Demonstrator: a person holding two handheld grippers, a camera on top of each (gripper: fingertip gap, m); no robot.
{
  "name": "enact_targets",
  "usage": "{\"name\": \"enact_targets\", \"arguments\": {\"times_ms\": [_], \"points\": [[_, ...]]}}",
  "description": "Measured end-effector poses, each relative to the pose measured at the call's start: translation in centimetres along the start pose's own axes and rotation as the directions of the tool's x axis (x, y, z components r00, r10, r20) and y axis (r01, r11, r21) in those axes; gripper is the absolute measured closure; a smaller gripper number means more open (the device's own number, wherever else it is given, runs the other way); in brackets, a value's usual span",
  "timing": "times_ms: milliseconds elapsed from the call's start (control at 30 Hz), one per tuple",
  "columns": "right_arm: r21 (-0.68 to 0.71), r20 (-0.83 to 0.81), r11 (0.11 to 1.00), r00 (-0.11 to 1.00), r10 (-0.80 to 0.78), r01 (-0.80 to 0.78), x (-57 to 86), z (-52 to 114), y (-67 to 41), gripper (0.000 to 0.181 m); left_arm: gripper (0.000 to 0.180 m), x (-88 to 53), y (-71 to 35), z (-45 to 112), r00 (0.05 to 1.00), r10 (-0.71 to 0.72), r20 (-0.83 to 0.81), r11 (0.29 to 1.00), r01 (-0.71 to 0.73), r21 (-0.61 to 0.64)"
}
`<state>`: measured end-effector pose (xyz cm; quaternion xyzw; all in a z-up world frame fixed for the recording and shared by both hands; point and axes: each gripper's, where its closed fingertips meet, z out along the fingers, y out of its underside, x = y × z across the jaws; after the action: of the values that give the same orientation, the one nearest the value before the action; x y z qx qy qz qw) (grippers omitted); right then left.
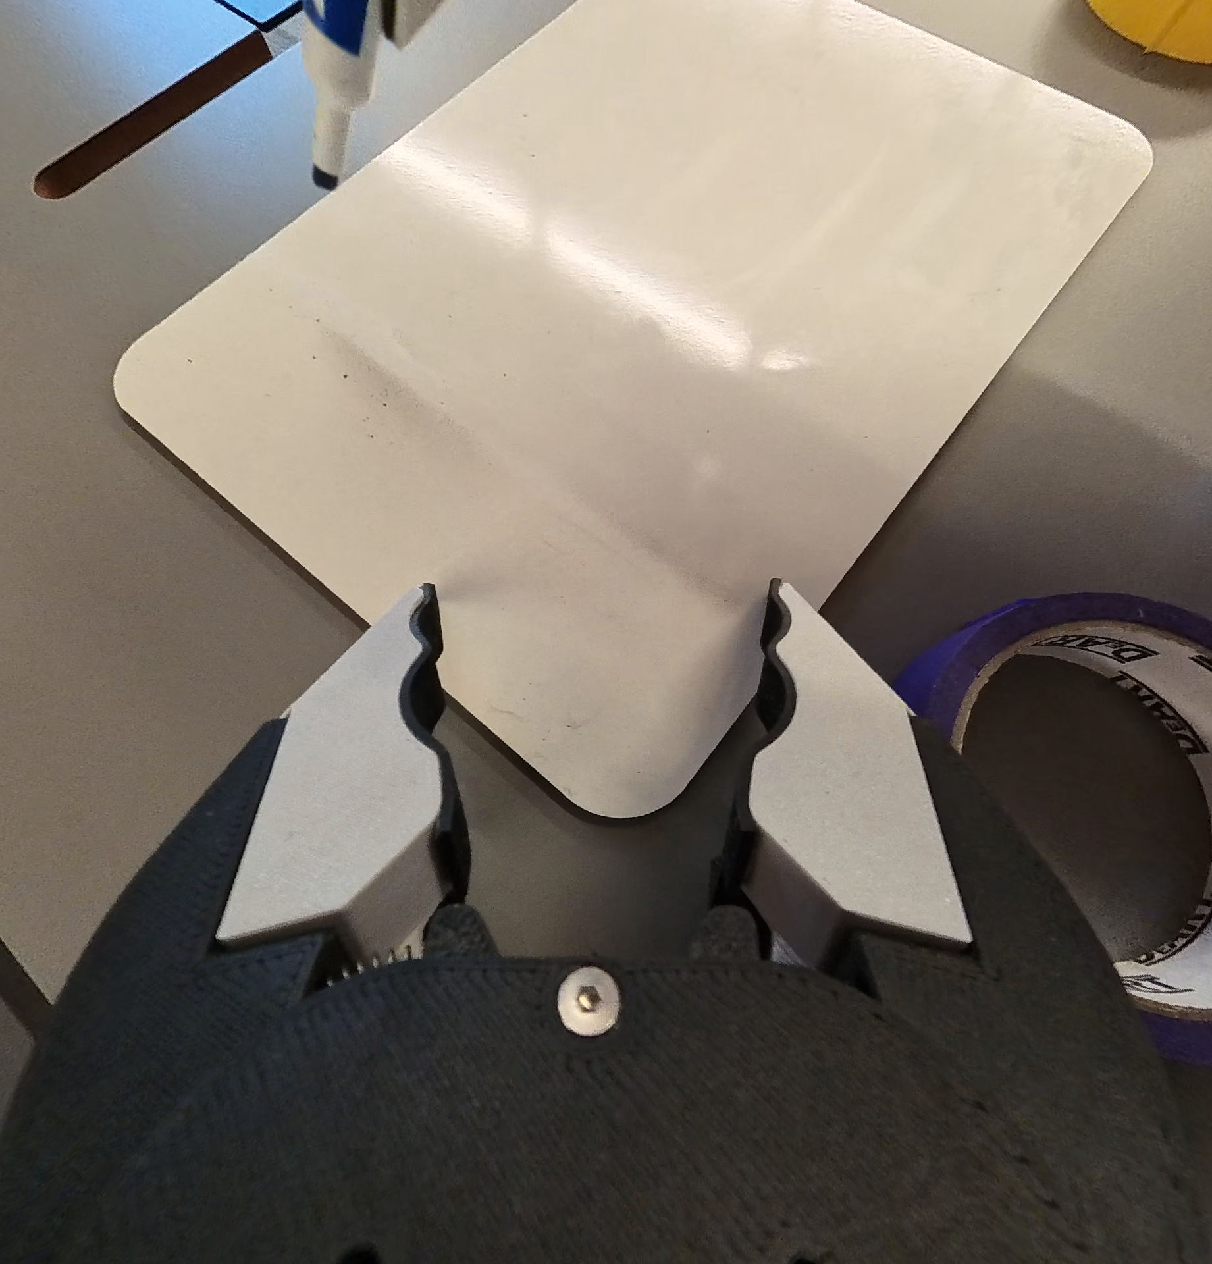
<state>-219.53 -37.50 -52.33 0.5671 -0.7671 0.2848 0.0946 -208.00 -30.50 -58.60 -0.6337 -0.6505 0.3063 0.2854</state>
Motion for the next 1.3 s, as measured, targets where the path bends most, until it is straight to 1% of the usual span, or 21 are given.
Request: {"name": "enact_targets", "arguments": {"times_ms": [200,400,867,1000,1300], "points": [[-0.020,0.014,0.996,0.996,-0.089,0.089,-0.6,1.7,0.1,0.164,0.086,0.0,0.0,0.0,1.000,-0.001,0.000,1.000,0.001,0.000],[-0.036,-0.015,0.998,0.998,-0.056,0.055,-0.4,2.1,0.4,0.164,0.087,0.0,0.0,0.0,1.000,-0.001,0.001,1.000,0.001,0.001],[-0.076,-0.001,0.993,0.996,-0.089,0.088,-0.9,2.6,0.4,0.164,0.087,0.0,0.0,0.0,1.000,-0.001,0.001,1.000,0.001,0.001],[-0.091,-0.004,0.988,0.992,-0.123,0.122,-0.9,2.7,0.2,0.164,0.087,0.0,0.0,0.0,1.000,-0.001,0.000,1.000,0.001,0.001],[-0.084,0.044,0.994,0.997,-0.070,0.074,-0.8,2.9,-0.5,0.164,0.087,0.0,0.0,0.0,1.000,-0.001,0.000,1.000,0.001,0.001]]}}
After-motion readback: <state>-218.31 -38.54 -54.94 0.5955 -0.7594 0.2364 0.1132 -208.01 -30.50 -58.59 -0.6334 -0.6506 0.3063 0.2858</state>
